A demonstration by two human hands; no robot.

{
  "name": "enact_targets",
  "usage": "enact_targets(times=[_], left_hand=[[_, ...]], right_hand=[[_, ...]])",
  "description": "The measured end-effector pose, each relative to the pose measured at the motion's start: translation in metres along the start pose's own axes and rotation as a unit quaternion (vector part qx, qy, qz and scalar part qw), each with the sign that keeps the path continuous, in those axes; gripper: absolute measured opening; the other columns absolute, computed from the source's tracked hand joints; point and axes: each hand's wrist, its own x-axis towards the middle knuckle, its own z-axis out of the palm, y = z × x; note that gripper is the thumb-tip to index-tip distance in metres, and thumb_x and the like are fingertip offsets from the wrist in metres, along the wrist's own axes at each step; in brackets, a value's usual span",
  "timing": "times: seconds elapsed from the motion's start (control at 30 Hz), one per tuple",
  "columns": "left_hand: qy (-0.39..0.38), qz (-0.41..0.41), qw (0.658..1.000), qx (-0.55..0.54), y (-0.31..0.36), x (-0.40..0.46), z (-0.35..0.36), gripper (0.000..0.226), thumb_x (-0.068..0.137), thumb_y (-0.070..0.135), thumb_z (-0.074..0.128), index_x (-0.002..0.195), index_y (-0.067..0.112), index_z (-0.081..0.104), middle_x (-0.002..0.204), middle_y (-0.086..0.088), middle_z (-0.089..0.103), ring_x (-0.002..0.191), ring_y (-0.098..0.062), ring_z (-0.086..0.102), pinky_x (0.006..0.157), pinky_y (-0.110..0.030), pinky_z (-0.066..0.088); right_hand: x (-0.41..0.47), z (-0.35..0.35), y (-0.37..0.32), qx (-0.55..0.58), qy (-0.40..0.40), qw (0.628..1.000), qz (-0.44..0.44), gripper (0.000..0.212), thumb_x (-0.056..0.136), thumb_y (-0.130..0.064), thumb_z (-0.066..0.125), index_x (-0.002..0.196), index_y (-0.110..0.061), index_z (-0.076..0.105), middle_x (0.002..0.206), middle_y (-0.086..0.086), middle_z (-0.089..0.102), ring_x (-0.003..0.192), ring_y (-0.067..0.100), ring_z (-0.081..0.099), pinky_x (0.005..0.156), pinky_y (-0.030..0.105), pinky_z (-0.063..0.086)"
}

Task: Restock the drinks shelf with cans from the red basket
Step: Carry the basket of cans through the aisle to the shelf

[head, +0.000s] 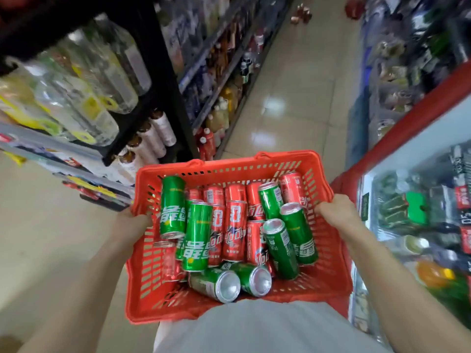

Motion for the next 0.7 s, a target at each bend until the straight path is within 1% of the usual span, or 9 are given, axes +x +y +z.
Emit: enact_targets(times=[0.1,0.2,0.23,0.3,0.37,0.43,0.5,0.6,0.7], left_hand=[[-0.034,0.001,0.999,0.019,0.049,0.017,0.032,0.011,0.076,0.003,0.07,0.086,0.007,0.069,0.073,-0.016,0.069,0.065,-0.031,0.066,0.067,-0.036,0.057],[-0.048,0.02,0.997,0.055,0.085,0.053,0.059,0.033,0.052,0.02,0.067,0.084,0.011,0.072,0.078,-0.018,0.074,0.074,-0.036,0.072,0.078,-0.048,0.062],[-0.056,0.027,0.996,0.069,0.098,0.065,0.068,0.035,0.048,0.022,0.065,0.081,0.012,0.072,0.078,-0.016,0.074,0.075,-0.035,0.071,0.08,-0.049,0.062],[-0.076,0.047,0.992,0.087,0.132,0.081,0.089,0.028,0.051,0.025,0.067,0.077,0.014,0.07,0.074,-0.011,0.071,0.072,-0.031,0.068,0.078,-0.046,0.059],[-0.099,0.058,0.989,0.097,0.169,0.106,0.111,0.022,0.057,0.024,0.071,0.076,0.014,0.068,0.072,-0.008,0.068,0.07,-0.028,0.064,0.074,-0.042,0.055],[-0.119,0.071,0.986,0.091,0.202,0.139,0.132,0.024,0.056,0.022,0.068,0.078,0.012,0.069,0.074,-0.01,0.069,0.073,-0.028,0.065,0.079,-0.045,0.056],[-0.143,0.084,0.982,0.086,0.228,0.185,0.153,0.023,0.056,0.018,0.069,0.078,0.011,0.069,0.074,-0.012,0.071,0.076,-0.032,0.068,0.084,-0.05,0.059],[-0.163,0.098,0.976,0.11,0.269,0.26,0.188,0.044,0.042,0.026,0.067,0.083,0.012,0.074,0.082,-0.017,0.076,0.085,-0.043,0.074,0.088,-0.061,0.06],[-0.173,0.108,0.971,0.125,0.332,0.276,0.226,0.038,0.047,0.021,0.065,0.083,0.011,0.073,0.08,-0.017,0.074,0.081,-0.04,0.073,0.086,-0.06,0.06]], right_hand=[[0.023,-0.021,0.009,0.039,0.027,0.998,0.036,0.036,0.067,-0.037,0.065,0.086,-0.007,0.069,0.085,0.015,0.072,0.083,0.033,0.071,0.078,0.041,0.058],[0.048,-0.033,0.007,0.041,0.036,0.996,0.064,0.017,0.079,-0.023,0.071,0.075,-0.01,0.061,0.078,0.012,0.068,0.082,0.033,0.068,0.074,0.035,0.053],[0.06,-0.034,0.006,0.039,0.035,0.996,0.077,0.016,0.08,-0.019,0.071,0.072,-0.01,0.06,0.075,0.011,0.067,0.08,0.033,0.068,0.072,0.034,0.052],[0.082,-0.04,-0.001,0.038,0.04,0.994,0.095,0.015,0.079,-0.018,0.071,0.071,-0.009,0.062,0.072,0.012,0.067,0.077,0.033,0.069,0.069,0.034,0.052],[0.107,-0.047,-0.012,0.041,0.057,0.992,0.105,0.016,0.078,-0.022,0.07,0.079,-0.006,0.067,0.077,0.015,0.069,0.078,0.034,0.069,0.069,0.034,0.052],[0.13,-0.057,-0.026,0.042,0.072,0.989,0.124,0.015,0.081,-0.02,0.07,0.082,-0.005,0.068,0.075,0.015,0.067,0.076,0.033,0.066,0.068,0.033,0.048],[0.148,-0.068,-0.041,0.052,0.078,0.986,0.141,0.015,0.082,-0.017,0.07,0.073,-0.007,0.064,0.067,0.011,0.063,0.07,0.03,0.061,0.066,0.032,0.044],[0.187,-0.086,-0.061,0.076,0.104,0.98,0.154,0.014,0.081,-0.017,0.069,0.08,-0.004,0.067,0.077,0.017,0.069,0.074,0.032,0.066,0.07,0.035,0.05],[0.225,-0.107,-0.077,0.104,0.117,0.972,0.173,0.01,0.083,-0.015,0.067,0.076,-0.007,0.065,0.075,0.013,0.067,0.073,0.029,0.063,0.072,0.033,0.048]])
